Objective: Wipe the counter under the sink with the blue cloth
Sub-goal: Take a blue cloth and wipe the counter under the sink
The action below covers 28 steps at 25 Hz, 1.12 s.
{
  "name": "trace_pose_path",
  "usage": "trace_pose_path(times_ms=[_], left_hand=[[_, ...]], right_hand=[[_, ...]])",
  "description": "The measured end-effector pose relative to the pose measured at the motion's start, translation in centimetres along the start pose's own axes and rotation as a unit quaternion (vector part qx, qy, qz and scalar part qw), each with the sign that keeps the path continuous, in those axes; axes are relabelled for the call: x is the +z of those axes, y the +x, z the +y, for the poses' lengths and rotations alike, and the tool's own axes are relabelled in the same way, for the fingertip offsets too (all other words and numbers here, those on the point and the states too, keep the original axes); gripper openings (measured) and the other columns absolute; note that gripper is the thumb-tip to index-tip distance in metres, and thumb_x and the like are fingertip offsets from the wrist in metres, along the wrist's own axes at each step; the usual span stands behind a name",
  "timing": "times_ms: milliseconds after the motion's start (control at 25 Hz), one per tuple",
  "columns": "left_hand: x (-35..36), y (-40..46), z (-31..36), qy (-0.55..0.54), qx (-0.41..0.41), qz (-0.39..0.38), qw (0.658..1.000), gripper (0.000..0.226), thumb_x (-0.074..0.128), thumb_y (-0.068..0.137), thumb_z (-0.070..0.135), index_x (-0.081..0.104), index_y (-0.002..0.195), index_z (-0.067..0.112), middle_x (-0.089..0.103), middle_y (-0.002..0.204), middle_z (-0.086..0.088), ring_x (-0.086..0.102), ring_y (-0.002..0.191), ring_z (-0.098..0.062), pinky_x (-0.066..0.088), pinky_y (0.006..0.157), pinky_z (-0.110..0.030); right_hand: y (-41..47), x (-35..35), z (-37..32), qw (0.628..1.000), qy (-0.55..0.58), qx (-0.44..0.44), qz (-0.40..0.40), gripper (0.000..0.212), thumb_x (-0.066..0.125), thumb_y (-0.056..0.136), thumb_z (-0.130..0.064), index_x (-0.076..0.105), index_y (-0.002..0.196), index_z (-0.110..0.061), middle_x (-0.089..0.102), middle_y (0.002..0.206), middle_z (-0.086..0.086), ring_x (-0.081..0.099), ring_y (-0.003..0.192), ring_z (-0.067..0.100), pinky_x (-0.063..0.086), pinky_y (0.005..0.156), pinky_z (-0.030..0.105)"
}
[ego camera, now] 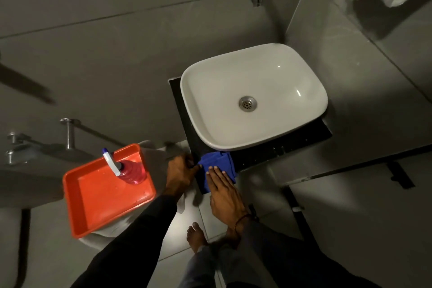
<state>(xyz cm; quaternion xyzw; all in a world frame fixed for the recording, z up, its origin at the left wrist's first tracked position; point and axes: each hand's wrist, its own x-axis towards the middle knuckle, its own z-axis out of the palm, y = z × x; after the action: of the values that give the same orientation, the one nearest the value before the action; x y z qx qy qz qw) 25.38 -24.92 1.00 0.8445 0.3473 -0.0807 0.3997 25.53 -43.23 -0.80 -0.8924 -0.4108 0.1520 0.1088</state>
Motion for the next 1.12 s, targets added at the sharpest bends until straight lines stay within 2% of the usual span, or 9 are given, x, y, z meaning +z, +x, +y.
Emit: trace_pose_path(times_ms=[80,160,280,360,440,520,760,960,1120], left_hand=[[-1.1,0.5,1.0,-0.009,0.039,0.045,0.998,0.026,0.074,0.088,0.026,0.072,0.105,0.007,0.072,0.088,-0.007,0.067,0.078,-0.022,0.054,0.072,-0.033],[-2.5,1.3,2.7,0.004,0.08,0.117,0.99,0.026,0.061,0.096,0.025,0.068,0.11,0.005,0.069,0.105,-0.017,0.066,0.097,-0.032,0.051,0.082,-0.037],[-3.9,2.4,5.0,0.025,0.156,0.202,0.966,0.041,0.046,0.102,0.033,0.055,0.133,0.008,0.056,0.13,-0.017,0.056,0.119,-0.034,0.046,0.099,-0.041],[-3.9,3.0,6.7,0.076,0.216,0.201,0.952,0.054,0.041,0.103,0.038,0.041,0.149,0.01,0.042,0.154,-0.015,0.041,0.143,-0.033,0.035,0.118,-0.046],[-3.1,3.5,8.2,0.139,0.265,0.146,0.943,0.064,0.033,0.105,0.043,0.022,0.16,0.013,0.019,0.17,-0.008,0.014,0.159,-0.027,0.012,0.129,-0.047],[-2.2,4.1,8.9,0.19,0.284,0.097,0.935,0.067,0.024,0.106,0.046,0.011,0.163,0.014,0.005,0.173,-0.004,0.0,0.161,-0.023,0.003,0.13,-0.05],[-1.0,4.6,8.9,0.236,0.261,0.124,0.928,0.065,0.025,0.104,0.041,0.023,0.161,0.008,0.015,0.172,-0.007,0.005,0.161,-0.026,0.006,0.129,-0.054],[-0.4,4.0,9.7,0.236,0.236,0.138,0.932,0.068,0.023,0.102,0.04,0.024,0.16,0.005,0.018,0.171,-0.011,0.009,0.16,-0.031,0.01,0.128,-0.057],[-0.5,3.6,10.1,0.245,0.233,0.138,0.931,0.07,0.02,0.101,0.04,0.023,0.16,0.002,0.018,0.17,-0.014,0.009,0.159,-0.033,0.01,0.128,-0.057]], right_hand=[[0.0,-0.1,0.6,0.999,-0.04,-0.003,-0.031,0.087,0.06,0.088,-0.008,0.011,0.16,-0.003,0.012,0.17,0.019,0.01,0.159,0.033,-0.004,0.126,0.043],[0.5,-0.9,1.4,0.998,-0.053,-0.017,-0.037,0.088,0.059,0.086,-0.001,0.011,0.16,-0.003,0.012,0.17,0.019,0.01,0.159,0.034,0.001,0.128,0.045],[1.1,-1.5,1.9,0.998,-0.039,-0.027,-0.028,0.084,0.056,0.085,0.008,0.017,0.159,-0.003,0.016,0.169,0.018,0.014,0.158,0.034,0.009,0.13,0.046],[1.3,-1.4,2.1,0.999,-0.018,-0.029,-0.016,0.081,0.058,0.083,0.012,0.028,0.157,-0.002,0.027,0.166,0.019,0.023,0.156,0.035,0.019,0.129,0.047],[1.3,-1.5,2.5,0.999,-0.008,-0.034,-0.011,0.076,0.056,0.086,0.013,0.031,0.156,-0.003,0.03,0.165,0.018,0.025,0.156,0.033,0.021,0.129,0.045],[1.2,-1.7,3.5,0.999,-0.001,-0.044,-0.011,0.072,0.049,0.092,0.011,0.025,0.158,-0.005,0.024,0.168,0.015,0.019,0.158,0.031,0.015,0.131,0.043],[-0.9,-5.6,14.8,1.0,-0.019,-0.017,-0.014,0.077,0.036,0.093,0.015,0.008,0.161,-0.007,0.003,0.172,0.012,0.004,0.16,0.029,0.0,0.131,0.037],[-2.9,-11.3,29.2,0.997,-0.024,0.078,0.01,0.075,0.037,0.093,0.014,0.012,0.16,-0.007,0.006,0.171,0.011,0.005,0.16,0.027,0.001,0.131,0.035],[-3.4,-14.4,35.7,0.991,0.001,0.135,0.012,0.077,0.036,0.088,0.023,0.021,0.159,-0.004,0.017,0.17,0.013,0.014,0.159,0.029,0.015,0.131,0.038]])
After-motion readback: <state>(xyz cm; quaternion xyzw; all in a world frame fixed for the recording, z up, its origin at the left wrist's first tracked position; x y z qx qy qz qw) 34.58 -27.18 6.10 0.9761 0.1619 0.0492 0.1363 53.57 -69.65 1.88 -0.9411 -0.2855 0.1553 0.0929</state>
